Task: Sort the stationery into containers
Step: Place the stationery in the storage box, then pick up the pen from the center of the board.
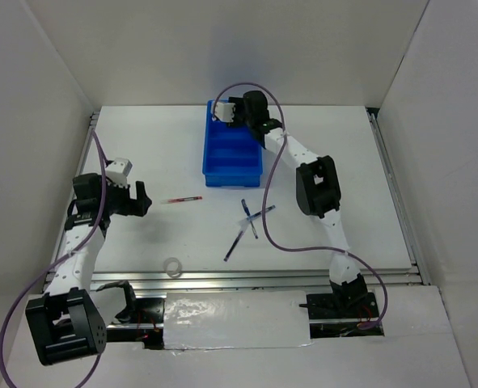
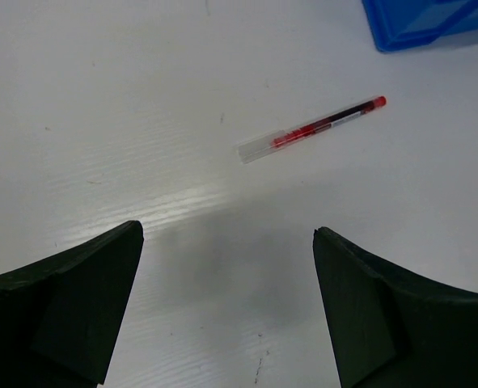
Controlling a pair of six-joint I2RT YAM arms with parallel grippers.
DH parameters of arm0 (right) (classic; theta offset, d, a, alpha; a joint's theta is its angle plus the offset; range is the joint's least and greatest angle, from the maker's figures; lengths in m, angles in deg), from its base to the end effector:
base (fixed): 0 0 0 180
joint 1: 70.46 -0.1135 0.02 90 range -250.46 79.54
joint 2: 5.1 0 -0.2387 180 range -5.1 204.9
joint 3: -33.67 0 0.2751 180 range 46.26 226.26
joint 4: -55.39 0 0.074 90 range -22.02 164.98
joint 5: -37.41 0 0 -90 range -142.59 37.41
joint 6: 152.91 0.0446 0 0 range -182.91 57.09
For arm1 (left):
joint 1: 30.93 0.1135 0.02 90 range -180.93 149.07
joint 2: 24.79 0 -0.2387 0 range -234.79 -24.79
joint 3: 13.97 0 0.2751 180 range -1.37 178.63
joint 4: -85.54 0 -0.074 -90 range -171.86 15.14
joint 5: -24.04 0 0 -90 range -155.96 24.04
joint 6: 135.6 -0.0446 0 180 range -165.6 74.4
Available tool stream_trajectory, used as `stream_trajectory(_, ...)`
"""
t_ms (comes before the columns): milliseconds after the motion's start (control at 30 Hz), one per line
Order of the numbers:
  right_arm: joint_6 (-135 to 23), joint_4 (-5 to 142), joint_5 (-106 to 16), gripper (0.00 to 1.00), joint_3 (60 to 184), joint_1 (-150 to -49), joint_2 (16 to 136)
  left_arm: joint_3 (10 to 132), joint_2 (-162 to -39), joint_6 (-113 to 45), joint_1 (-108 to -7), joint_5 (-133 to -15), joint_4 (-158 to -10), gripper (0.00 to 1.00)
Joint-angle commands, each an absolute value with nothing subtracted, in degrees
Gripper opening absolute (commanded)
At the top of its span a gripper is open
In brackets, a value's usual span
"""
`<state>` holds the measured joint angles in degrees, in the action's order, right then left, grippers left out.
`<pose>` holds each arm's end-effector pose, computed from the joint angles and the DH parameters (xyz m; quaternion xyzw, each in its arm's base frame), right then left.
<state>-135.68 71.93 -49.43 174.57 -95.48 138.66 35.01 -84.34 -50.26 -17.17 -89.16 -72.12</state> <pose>0.5418 0.2556 0.2015 -0.6252 0.5244 -0.2132 0.5373 0.2625 0.0462 0.2063 0.0275 0.8654 -0.0994 0.4903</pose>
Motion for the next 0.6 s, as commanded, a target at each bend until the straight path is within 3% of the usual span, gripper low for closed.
stream_trajectory(0, -124.22, 69.81, -50.47, 0.60, 169.69, -96.04, 125.44, 37.30, -81.30, -58.15, -16.96, -97.15, -69.23, 0.98)
stream_trajectory(133, -112.15, 77.28, -52.41, 0.62, 160.98, -96.39, 110.96, 39.49, -83.05, -62.63, -20.11, -94.45, -66.49, 0.96)
stream_trajectory(167, -109.78, 79.21, -52.41, 0.68, 158.96, -96.30, 108.57, 40.28, -84.02, -64.04, -20.99, -94.00, -65.78, 0.95)
stream_trajectory(200, -105.41, 83.41, -52.41, 0.92, 155.28, -95.95, 103.93, 42.81, -86.55, -67.45, -21.87, -93.65, -63.43, 0.95)
stream_trajectory(233, -103.10, 85.80, -51.89, 1.00, 153.51, -95.60, 101.80, 44.75, -88.40, -69.57, -23.45, -93.91, -61.32, 0.97)
stream_trajectory(333, -95.71, 94.68, -46.10, 0.99, 146.21, -93.15, 93.44, 52.49, -97.71, -75.99, -26.44, -95.32, -55.94, 0.99)
stream_trajectory(567, -85.25, 101.73, -38.96, 0.95, 126.89, -87.52, 76.66, 68.14, -118.36, -85.31, -29.70, -96.64, -48.73, 0.81)
